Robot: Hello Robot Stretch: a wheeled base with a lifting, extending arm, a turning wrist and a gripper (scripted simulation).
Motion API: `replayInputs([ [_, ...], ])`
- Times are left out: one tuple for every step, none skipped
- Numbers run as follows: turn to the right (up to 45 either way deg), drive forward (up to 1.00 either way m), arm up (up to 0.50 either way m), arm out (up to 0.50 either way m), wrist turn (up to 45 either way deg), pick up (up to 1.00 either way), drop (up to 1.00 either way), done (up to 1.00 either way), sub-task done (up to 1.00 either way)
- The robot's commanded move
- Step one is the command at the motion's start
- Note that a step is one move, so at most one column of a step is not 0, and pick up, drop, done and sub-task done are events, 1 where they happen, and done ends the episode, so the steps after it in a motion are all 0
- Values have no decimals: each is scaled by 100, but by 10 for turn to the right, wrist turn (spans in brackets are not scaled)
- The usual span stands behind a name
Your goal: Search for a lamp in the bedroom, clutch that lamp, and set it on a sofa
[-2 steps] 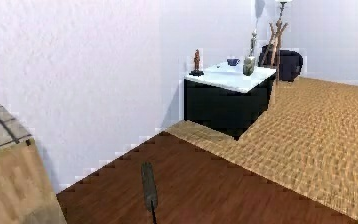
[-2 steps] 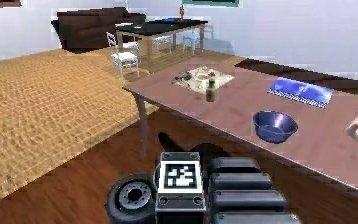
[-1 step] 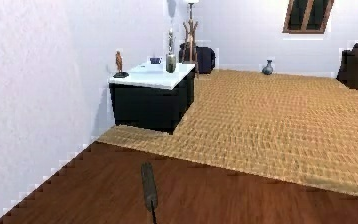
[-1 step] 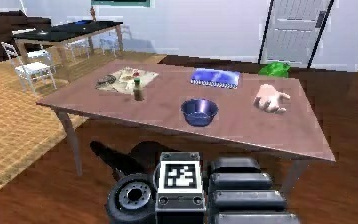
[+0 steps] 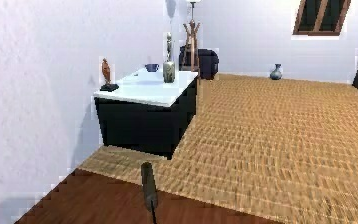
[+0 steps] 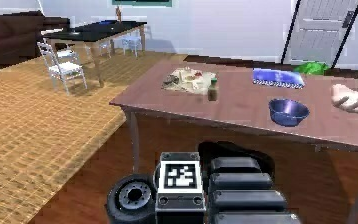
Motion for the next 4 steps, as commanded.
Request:
replayInputs([
  [450, 0, 0, 0, 0, 0, 0, 0, 0],
  [0, 100, 0, 0, 0, 0, 0, 0, 0],
  [30, 0, 0, 0, 0, 0, 0, 0, 0],
  [-210, 0, 0, 0, 0, 0, 0, 0, 0],
])
